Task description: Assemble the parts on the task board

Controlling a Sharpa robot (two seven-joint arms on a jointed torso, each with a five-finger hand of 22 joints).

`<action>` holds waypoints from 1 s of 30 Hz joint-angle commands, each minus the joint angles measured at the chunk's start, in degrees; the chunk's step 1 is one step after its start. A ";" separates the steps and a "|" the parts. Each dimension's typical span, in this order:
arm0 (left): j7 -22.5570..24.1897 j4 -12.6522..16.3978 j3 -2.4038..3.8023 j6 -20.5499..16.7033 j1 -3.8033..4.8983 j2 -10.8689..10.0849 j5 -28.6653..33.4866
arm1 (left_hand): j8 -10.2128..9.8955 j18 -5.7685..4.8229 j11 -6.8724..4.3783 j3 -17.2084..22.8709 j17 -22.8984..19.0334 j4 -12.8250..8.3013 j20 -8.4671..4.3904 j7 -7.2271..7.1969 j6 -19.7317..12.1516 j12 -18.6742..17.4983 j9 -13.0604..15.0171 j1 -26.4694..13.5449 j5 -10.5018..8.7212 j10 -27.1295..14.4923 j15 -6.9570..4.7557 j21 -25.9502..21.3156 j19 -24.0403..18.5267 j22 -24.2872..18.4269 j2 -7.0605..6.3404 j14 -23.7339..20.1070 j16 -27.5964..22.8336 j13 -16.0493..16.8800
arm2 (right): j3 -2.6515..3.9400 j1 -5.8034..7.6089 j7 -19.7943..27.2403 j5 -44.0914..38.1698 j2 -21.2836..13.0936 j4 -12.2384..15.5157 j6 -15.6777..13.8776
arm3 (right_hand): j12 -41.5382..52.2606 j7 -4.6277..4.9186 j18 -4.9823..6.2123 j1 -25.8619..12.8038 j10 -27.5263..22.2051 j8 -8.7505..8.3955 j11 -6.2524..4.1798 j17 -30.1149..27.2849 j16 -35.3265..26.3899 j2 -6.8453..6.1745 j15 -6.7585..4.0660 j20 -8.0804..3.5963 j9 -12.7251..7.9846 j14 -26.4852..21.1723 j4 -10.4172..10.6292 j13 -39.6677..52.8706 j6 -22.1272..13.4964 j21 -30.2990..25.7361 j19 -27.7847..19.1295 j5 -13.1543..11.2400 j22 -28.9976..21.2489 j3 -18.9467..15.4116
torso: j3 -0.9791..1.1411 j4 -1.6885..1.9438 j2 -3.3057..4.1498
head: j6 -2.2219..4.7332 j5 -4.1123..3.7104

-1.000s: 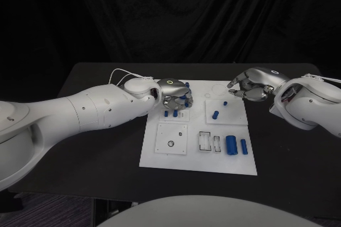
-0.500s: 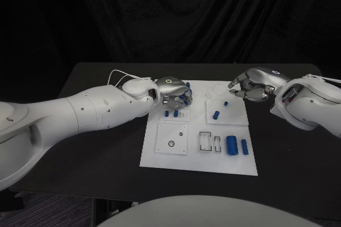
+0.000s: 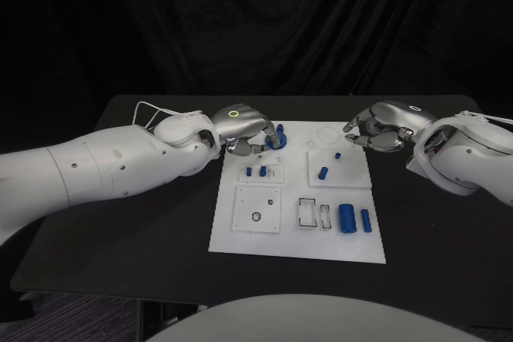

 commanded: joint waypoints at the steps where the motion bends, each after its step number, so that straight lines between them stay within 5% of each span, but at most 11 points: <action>1: -0.59 2.35 0.01 0.35 0.67 -1.72 -0.02 | -0.45 -0.29 -2.01 0.05 -0.17 -0.24 0.06 0.11 -0.26 -0.39 -0.14 -0.33 -0.12 2.33 -0.13 -0.26 -0.01 11.48 -0.14 -0.03 -0.34 -0.30 | 0.04 -0.12 -0.57 0.01 -0.15 0.23 -0.08 | -0.25 0.09 1.07 0.02 3.94 -0.39 0.38 11.36 -0.26 -0.18 0.32 0.14 -0.09 4.53 0.10 13.19 0.48 -0.17 -0.44 0.12 10.56 0.30 | 0.06 0.12 -0.09 | -0.01 -0.14; 11: -2.99 4.78 -0.02 4.86 1.02 -5.63 -0.02 | -1.06 -0.28 -1.71 0.25 -1.00 -0.11 0.19 0.50 -0.18 -2.48 -0.72 -0.73 -1.06 3.03 0.05 -0.39 -0.10 11.45 -0.18 -0.39 -0.77 -2.07 | 0.04 -0.12 -0.58 0.01 -0.34 0.35 -0.08 | -0.23 0.13 1.07 -0.09 3.96 -0.55 0.39 11.33 -0.30 -0.30 0.34 0.15 -0.19 4.51 0.08 13.21 0.24 -0.23 -0.45 0.11 10.55 0.37 | 0.21 0.28 -0.11 | -0.01 -0.18; 22: -4.24 3.02 -0.02 5.91 -0.27 -5.58 -0.02 | -1.48 -0.26 -1.59 0.30 -1.45 -0.07 0.23 0.54 -0.56 -3.55 -1.14 -0.88 -1.30 3.69 0.08 -0.46 -0.12 11.43 -0.43 -0.53 -0.99 -3.00 | 0.04 -0.13 -0.56 0.01 -0.30 0.34 0.18 | -0.26 0.13 1.08 -0.10 3.93 -0.56 0.40 11.35 -0.28 -0.30 0.34 0.15 -0.20 4.52 0.07 13.18 0.22 -0.27 -0.47 0.11 10.54 0.38 | -0.23 0.07 0.09 | -0.01 0.35; 30: -4.57 1.86 -0.02 5.71 -0.80 -5.06 -0.02 | -1.57 -0.23 -1.32 0.42 -1.86 -0.04 0.30 0.55 -0.73 -4.14 -1.35 -0.91 -1.30 3.85 0.21 -0.58 -0.20 11.39 -0.45 -0.71 -1.20 -3.46 | 0.04 -0.13 -0.64 0.01 -0.30 0.30 0.41 | -0.26 0.13 1.08 -0.10 3.93 -0.56 0.40 11.35 -0.28 -0.30 0.34 0.15 -0.20 4.52 0.07 13.18 0.22 -0.27 -0.47 0.11 10.54 0.38 | -0.13 0.10 0.07 | -0.01 0.42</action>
